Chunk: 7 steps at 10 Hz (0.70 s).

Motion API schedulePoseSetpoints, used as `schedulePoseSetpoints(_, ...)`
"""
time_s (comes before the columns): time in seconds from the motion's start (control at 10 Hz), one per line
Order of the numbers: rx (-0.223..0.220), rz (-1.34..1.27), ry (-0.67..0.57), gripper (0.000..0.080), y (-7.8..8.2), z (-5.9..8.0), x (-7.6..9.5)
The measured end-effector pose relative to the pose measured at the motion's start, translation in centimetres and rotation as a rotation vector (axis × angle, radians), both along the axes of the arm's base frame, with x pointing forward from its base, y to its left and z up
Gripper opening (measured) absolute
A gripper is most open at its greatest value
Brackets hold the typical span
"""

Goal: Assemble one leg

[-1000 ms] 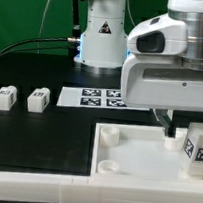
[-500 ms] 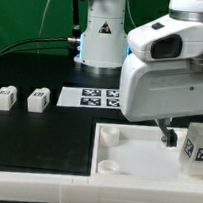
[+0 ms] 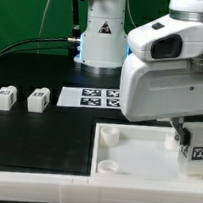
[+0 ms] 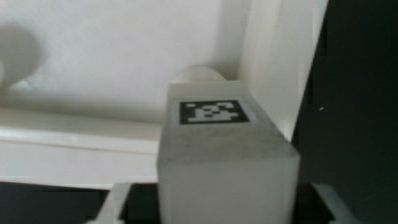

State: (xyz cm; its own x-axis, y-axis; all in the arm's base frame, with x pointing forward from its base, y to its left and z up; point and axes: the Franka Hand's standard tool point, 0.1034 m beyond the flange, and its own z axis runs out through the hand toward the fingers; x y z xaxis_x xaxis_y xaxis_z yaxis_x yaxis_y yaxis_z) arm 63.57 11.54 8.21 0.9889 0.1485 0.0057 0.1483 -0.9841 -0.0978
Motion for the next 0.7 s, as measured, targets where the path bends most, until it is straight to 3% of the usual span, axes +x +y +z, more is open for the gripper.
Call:
schedulePoseSetpoints(0.5,0.000,-0.027,0.002,0.0292,-0.09,0.00,0.02)
schedulePoseSetpoints(0.7,-0.001,-0.148,0.014,0.0294,-0.21,-0.01,0.04)
